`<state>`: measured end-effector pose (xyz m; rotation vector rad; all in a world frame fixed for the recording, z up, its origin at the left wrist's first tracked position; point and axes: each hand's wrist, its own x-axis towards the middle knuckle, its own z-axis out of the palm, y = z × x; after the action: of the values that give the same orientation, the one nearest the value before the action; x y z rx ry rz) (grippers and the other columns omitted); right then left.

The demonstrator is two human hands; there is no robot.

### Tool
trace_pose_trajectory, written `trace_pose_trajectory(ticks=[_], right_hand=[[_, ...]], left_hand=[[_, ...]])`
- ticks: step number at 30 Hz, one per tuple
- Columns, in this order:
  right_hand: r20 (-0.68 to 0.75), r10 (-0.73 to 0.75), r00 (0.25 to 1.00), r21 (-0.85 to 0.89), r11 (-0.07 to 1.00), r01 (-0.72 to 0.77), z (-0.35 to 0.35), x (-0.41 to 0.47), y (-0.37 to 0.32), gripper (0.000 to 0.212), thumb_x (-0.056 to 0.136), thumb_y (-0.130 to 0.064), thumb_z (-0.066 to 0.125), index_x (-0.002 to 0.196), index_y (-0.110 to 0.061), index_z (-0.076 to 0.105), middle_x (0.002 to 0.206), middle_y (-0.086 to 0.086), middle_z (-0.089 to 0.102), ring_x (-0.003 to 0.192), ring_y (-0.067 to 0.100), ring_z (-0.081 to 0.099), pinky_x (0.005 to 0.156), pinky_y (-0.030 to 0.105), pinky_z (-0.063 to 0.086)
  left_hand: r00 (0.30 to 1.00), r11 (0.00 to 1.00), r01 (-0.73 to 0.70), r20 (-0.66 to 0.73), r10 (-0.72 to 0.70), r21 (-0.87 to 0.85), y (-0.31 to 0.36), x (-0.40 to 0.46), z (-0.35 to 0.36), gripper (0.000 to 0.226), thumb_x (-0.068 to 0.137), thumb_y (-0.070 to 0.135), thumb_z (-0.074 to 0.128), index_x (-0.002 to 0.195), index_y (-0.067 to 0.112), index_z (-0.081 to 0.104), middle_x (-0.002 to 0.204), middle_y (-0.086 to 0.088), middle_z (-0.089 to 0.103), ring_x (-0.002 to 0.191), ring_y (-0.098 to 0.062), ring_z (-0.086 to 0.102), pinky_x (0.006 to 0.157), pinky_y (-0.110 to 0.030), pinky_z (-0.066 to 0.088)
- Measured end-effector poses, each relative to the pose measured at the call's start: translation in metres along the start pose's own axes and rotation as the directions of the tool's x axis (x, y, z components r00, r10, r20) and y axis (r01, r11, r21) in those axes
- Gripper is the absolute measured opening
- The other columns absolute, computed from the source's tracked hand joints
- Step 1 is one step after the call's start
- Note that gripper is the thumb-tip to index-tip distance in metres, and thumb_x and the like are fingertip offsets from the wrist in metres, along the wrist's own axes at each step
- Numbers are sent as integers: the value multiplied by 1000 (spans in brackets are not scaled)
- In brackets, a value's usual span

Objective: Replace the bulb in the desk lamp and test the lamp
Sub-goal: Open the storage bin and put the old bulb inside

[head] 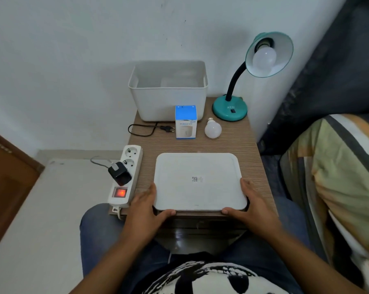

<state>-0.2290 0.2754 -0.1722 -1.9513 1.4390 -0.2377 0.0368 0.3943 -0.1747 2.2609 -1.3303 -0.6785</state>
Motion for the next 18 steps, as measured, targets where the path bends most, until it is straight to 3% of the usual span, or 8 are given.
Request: trace_pose_trajectory(ticks=[4,7,11,13,15,18], right_hand=[[-4,-19,1000,-97,995,18,5,2,2,105,69,-67,70,150,-21,22,148,-2,36,132,21,38,107,37,38],[9,-12,1000,-158,987,14,8,2,4,109,73,-68,66,154,-20,12,160,1,19,146,23,20,117,42,26],[39,-13,999,-166,986,19,9,2,5,108,78,-67,62,155,-20,3,164,-1,6,150,19,6,121,37,13],[24,2,1000,-128,992,1,6,4,3,102,80,-65,60,155,-22,6,163,-4,7,150,15,6,120,34,11],[-35,5,999,-81,997,-8,-1,12,1,91,82,-66,57,154,-27,16,161,-5,19,147,15,20,120,37,20],[-95,-23,995,-42,999,19,-16,35,-14,75,85,-63,55,148,-34,28,152,-7,38,134,13,41,110,36,37]], left_hand=[[999,994,-34,-5,34,103,-3,2,4,98,81,55,71,155,10,23,156,-3,36,143,-21,23,115,-30,23],[999,988,-34,-16,36,150,-3,1,6,96,85,57,65,155,10,20,158,-3,32,146,-21,18,116,-31,22],[999,985,-42,23,39,170,-2,2,4,95,85,57,65,155,10,20,157,-3,34,145,-21,21,115,-34,26],[999,987,-37,19,34,157,1,5,-3,88,83,56,67,150,12,32,146,-2,48,135,-20,37,107,-33,37],[997,990,-65,-27,69,125,7,9,-15,66,82,53,67,136,20,49,123,5,61,114,-15,54,87,-25,46],[977,981,-158,-126,172,114,28,23,-41,42,84,43,70,118,21,60,96,12,61,98,-18,62,68,-18,37]])
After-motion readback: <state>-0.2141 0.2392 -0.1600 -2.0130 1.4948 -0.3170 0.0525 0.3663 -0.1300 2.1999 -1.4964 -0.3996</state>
